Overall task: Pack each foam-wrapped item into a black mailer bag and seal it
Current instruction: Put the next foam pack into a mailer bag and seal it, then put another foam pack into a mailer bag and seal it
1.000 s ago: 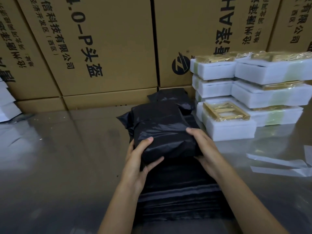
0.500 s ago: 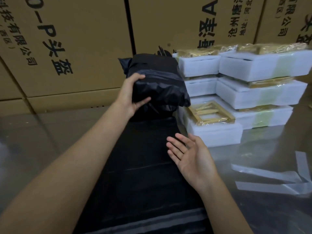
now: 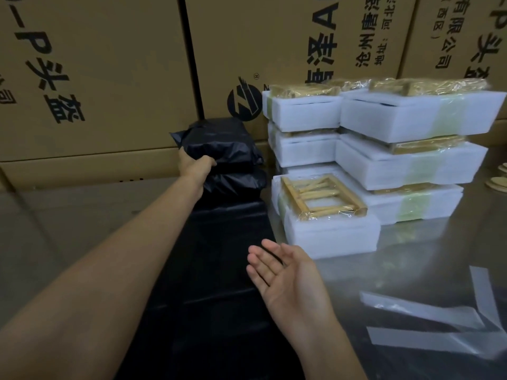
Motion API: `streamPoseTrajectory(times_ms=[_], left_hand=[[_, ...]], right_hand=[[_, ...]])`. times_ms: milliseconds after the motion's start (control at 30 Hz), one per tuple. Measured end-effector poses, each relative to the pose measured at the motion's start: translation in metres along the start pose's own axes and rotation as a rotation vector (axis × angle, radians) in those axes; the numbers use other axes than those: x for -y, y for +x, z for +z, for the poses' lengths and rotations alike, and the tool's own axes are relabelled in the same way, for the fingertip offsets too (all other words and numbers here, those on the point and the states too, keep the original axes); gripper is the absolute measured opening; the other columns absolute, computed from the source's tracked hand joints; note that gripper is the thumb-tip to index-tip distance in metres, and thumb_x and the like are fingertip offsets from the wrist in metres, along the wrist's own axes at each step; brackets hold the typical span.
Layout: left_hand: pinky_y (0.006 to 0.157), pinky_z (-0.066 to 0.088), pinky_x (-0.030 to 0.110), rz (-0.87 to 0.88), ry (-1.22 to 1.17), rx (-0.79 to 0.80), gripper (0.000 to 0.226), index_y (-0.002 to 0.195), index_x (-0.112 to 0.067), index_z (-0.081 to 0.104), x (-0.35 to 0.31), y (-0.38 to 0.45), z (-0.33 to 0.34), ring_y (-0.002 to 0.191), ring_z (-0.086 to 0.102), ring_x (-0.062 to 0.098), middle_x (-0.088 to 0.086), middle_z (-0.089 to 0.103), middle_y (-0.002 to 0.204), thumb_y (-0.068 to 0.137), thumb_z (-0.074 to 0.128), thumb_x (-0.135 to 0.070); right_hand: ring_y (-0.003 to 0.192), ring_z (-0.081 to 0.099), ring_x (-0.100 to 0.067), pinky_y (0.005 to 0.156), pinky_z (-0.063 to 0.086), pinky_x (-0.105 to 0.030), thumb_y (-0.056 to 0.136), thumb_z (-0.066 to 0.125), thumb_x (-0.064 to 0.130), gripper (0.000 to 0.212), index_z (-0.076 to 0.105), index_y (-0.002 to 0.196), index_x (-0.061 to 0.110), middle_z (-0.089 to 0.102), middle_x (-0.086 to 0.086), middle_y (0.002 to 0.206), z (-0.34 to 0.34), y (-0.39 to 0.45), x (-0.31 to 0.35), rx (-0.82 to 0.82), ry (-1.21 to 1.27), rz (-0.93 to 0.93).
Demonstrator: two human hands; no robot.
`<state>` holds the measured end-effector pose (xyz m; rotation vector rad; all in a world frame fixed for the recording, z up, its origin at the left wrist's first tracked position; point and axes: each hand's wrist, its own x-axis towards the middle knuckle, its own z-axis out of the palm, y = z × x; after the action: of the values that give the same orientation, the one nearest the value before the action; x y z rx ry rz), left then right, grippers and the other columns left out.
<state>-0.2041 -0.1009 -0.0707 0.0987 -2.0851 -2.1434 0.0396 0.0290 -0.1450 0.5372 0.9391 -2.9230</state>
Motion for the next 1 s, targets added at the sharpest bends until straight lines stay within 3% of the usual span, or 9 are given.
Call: streamPoseTrajectory(times_ms=[100, 200, 267, 367, 467, 633, 800, 867, 1000], left_hand=[[0.107, 0.045, 0.04, 0.019, 0.017, 0.05, 0.071, 0.146, -0.023, 0.038, 0.003, -0.001, -0.002, 0.122, 0.052, 0.025, 0.002, 0.054, 0.135, 0.083, 0.058, 0.003], [0.096, 0.048, 0.034, 0.022, -0.01, 0.073, 0.062, 0.142, -0.024, 0.043, 0.008, -0.001, -0.006, 0.115, 0.053, 0.02, -0.004, 0.055, 0.122, 0.088, 0.059, 0.0], [0.094, 0.05, 0.036, 0.021, -0.007, 0.059, 0.056, 0.142, -0.026, 0.043, 0.008, 0.002, -0.009, 0.111, 0.052, 0.018, -0.003, 0.052, 0.127, 0.093, 0.063, -0.008], [0.099, 0.052, 0.043, 0.029, 0.065, 0.03, 0.053, 0.147, -0.025, 0.04, 0.008, 0.01, -0.01, 0.123, 0.052, 0.025, 0.002, 0.047, 0.142, 0.099, 0.061, -0.019], [0.103, 0.049, 0.047, 0.096, 0.251, -0.003, 0.046, 0.147, -0.024, 0.043, 0.008, 0.017, -0.008, 0.128, 0.051, 0.031, 0.005, 0.049, 0.144, 0.102, 0.054, -0.022], [0.09, 0.053, 0.043, 0.075, 0.391, -0.012, 0.048, 0.149, -0.029, 0.038, 0.001, 0.026, -0.014, 0.125, 0.051, 0.034, 0.005, 0.048, 0.146, 0.103, 0.051, -0.026], [0.106, 0.046, 0.052, 0.112, 0.448, -0.069, 0.048, 0.148, -0.026, 0.043, 0.008, 0.031, -0.013, 0.129, 0.05, 0.035, 0.007, 0.051, 0.145, 0.101, 0.054, -0.029], [0.112, 0.039, 0.051, 0.095, 0.472, -0.108, 0.051, 0.151, -0.026, 0.039, 0.011, 0.028, -0.009, 0.138, 0.041, 0.037, 0.011, 0.04, 0.154, 0.102, 0.053, -0.031], [0.12, 0.022, 0.044, 0.082, 0.535, -0.215, 0.063, 0.158, -0.033, 0.02, 0.011, 0.003, 0.005, 0.151, 0.007, 0.037, 0.011, -0.003, 0.167, 0.102, 0.05, -0.025]], right_hand=[[0.081, 0.077, -0.026, 0.075, 0.056, -0.036, 0.1, 0.047, 0.019, 0.03, 0.066, 0.113, 0.0, 0.077, -0.02, 0.097, 0.002, -0.002, 0.001, -0.013, 0.006, -0.001], [0.079, 0.077, -0.025, 0.074, 0.056, -0.036, 0.099, 0.047, 0.018, 0.029, 0.066, 0.113, 0.0, 0.077, -0.02, 0.097, 0.004, -0.004, 0.0, -0.021, 0.001, 0.001], [0.078, 0.077, -0.025, 0.073, 0.056, -0.036, 0.099, 0.047, 0.018, 0.029, 0.066, 0.113, 0.0, 0.077, -0.02, 0.096, 0.005, -0.005, 0.0, -0.02, -0.001, -0.001], [0.076, 0.077, -0.025, 0.073, 0.056, -0.035, 0.1, 0.047, 0.017, 0.029, 0.065, 0.113, -0.001, 0.076, -0.02, 0.093, 0.004, -0.005, 0.0, -0.012, 0.005, -0.003], [0.074, 0.076, -0.025, 0.074, 0.056, -0.036, 0.099, 0.047, 0.017, 0.029, 0.066, 0.113, -0.001, 0.076, -0.02, 0.092, 0.004, -0.005, 0.001, -0.005, 0.009, -0.005], [0.074, 0.076, -0.025, 0.071, 0.058, -0.035, 0.1, 0.047, 0.015, 0.027, 0.066, 0.11, -0.001, 0.076, -0.02, 0.089, 0.006, -0.004, -0.003, -0.004, -0.024, -0.012], [0.075, 0.076, -0.025, 0.071, 0.059, -0.034, 0.1, 0.047, 0.014, 0.026, 0.066, 0.111, -0.001, 0.076, -0.02, 0.088, 0.005, -0.003, -0.003, 0.005, -0.031, -0.023], [0.076, 0.076, -0.025, 0.07, 0.059, -0.033, 0.1, 0.047, 0.013, 0.027, 0.066, 0.111, -0.002, 0.076, -0.02, 0.09, 0.004, -0.004, -0.002, 0.008, -0.034, -0.022], [0.076, 0.077, -0.025, 0.071, 0.059, -0.034, 0.1, 0.046, 0.014, 0.027, 0.066, 0.112, -0.001, 0.076, -0.02, 0.092, 0.003, -0.003, -0.001, 0.008, -0.018, -0.013]])
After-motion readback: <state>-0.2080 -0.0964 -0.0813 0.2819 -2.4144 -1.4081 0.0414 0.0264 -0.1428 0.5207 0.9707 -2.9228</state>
